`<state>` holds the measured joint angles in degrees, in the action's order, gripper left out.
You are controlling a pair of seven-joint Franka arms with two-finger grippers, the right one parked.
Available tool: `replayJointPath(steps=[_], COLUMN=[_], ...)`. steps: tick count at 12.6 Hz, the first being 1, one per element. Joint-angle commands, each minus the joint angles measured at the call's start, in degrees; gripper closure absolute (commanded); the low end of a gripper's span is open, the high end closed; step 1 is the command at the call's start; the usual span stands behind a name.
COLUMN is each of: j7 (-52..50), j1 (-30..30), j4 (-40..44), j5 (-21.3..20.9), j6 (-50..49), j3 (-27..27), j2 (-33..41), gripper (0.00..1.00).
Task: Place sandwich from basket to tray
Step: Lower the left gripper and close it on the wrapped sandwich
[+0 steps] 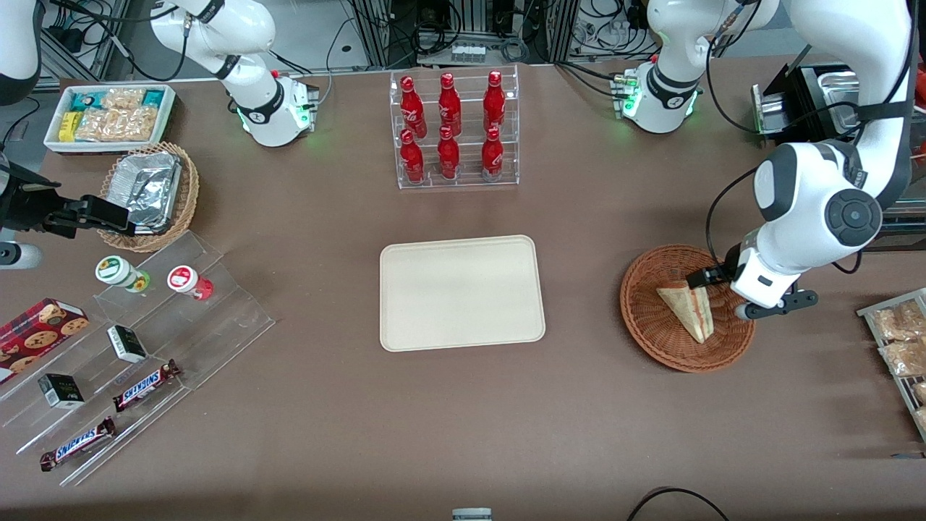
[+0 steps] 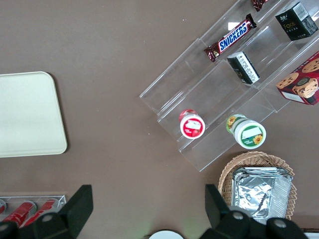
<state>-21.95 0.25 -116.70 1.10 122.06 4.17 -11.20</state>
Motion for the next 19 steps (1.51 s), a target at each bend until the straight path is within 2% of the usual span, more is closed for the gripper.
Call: replayJointPath(steps=[1,11,12,13,14,15,19], j7=[-8.9,-9.6,-9.6,-9.6,-9.6,-9.6,-9.1], j1=[-0.3,0.0,-0.1,0.0,0.0,0.0,-0.3], j4=[-0.2,-5.0,-5.5,-5.7,-5.7,-5.6,-1.4], j5=[-0.1,0.1,0.1,0.1,0.1,0.1,0.1], j6=[3.1,12.3,13.0,13.2,13.1,12.8,5.6], j3=[0.1,0.1,0.1,0.1,0.1,0.1,0.2], j2=[-2.2,-6.3,-6.4,-6.4,-6.4,-6.3,-5.8], gripper=[0.0,0.0,0.04,0.32,0.7,0.98,1.0])
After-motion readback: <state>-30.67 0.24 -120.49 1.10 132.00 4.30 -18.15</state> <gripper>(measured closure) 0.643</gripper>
